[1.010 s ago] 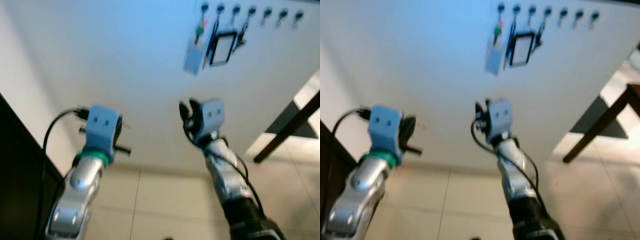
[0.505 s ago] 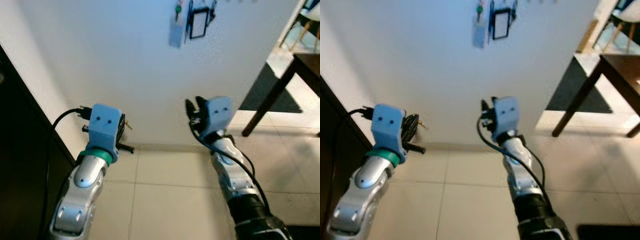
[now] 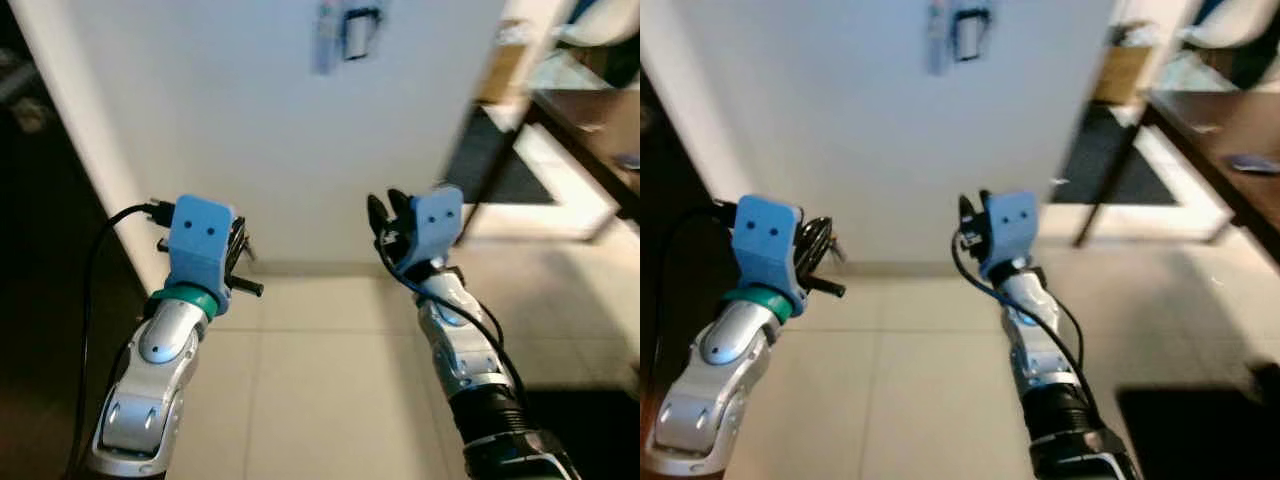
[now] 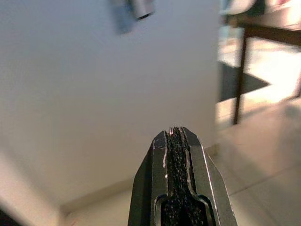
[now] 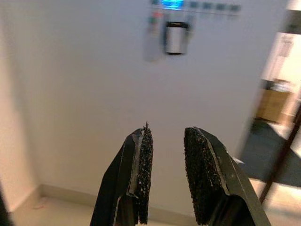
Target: Hang keys on a hook
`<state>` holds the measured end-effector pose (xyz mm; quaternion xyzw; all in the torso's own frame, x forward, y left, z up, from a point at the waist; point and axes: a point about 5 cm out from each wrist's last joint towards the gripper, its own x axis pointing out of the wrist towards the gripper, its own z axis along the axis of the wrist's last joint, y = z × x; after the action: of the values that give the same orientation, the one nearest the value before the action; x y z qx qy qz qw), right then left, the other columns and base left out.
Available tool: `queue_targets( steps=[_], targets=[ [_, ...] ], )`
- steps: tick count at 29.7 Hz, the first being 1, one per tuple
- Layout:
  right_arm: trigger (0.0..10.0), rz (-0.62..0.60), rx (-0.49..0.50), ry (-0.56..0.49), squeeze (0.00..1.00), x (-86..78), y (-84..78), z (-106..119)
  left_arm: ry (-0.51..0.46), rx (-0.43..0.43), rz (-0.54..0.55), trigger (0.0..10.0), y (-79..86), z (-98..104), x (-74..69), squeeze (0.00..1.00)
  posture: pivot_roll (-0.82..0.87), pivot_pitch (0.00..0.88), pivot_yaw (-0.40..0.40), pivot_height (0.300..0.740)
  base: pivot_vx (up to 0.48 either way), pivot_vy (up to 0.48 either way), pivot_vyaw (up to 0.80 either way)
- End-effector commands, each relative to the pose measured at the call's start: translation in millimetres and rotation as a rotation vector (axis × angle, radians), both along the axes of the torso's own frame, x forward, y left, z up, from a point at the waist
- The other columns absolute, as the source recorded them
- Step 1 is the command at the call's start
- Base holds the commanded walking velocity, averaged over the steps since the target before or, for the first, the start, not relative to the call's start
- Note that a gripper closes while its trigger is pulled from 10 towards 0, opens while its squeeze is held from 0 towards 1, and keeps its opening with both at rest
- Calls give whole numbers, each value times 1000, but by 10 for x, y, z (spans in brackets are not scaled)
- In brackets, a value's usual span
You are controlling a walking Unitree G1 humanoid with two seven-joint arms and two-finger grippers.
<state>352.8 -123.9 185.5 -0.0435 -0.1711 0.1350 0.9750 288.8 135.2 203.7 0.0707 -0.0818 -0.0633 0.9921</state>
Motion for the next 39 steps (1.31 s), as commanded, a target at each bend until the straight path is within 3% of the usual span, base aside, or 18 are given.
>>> queue_targets(
  steps=[1,7,39],
  targets=[
    [10000,2,3,15,0,-2,21,-33,-11,-5,-13,10000,0,18,12,0,-16,0,87,740,0,0,-800],
    [10000,-4,-8,2,0,-7,23,-22,-23,4,-4,10000,16,29,16,0,-14,0,87,740,95,0,-452],
    [10000,23,-17,-7,0,-26,89,-20,-25,21,9,10000,35,12,22,0,-10,0,89,740,464,0,0]
  ],
)
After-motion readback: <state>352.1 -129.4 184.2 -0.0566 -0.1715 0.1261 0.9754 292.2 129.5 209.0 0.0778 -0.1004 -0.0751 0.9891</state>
